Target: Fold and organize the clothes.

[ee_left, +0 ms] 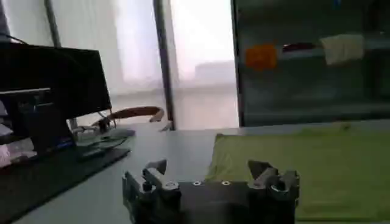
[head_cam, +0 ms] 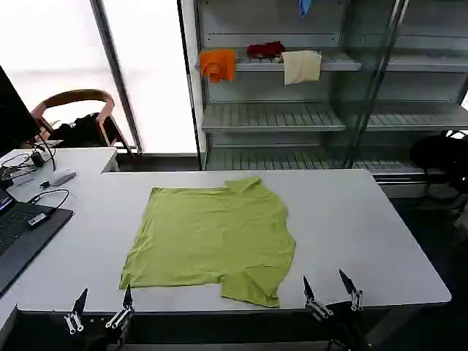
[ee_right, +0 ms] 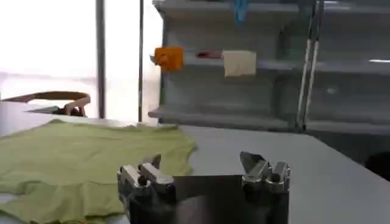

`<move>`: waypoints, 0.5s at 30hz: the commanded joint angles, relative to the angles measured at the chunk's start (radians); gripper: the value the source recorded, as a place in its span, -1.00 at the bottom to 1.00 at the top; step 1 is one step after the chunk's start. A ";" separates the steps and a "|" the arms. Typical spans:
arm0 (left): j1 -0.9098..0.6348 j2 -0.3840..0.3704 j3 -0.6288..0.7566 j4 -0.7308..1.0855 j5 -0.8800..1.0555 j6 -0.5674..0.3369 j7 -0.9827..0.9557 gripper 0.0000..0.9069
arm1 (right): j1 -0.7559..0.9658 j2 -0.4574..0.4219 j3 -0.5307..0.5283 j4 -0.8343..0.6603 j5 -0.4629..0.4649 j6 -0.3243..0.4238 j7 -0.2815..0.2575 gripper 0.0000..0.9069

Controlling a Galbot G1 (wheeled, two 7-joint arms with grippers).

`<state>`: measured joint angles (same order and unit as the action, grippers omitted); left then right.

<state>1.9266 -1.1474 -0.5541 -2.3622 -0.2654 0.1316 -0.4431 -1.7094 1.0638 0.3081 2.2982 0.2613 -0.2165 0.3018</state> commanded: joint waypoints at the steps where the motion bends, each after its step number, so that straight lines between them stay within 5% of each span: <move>1: -0.091 0.031 -0.020 -0.030 -0.107 0.246 0.036 1.00 | 0.071 0.005 -0.076 0.021 -0.016 -0.201 0.007 1.00; 15: -0.216 0.080 -0.044 0.023 -0.245 0.404 0.115 1.00 | 0.073 0.023 -0.161 0.050 -0.003 -0.328 0.027 1.00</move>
<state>1.7704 -1.0806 -0.5933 -2.3375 -0.4419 0.4314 -0.3562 -1.6486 1.0865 0.1744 2.3374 0.2541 -0.4710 0.3230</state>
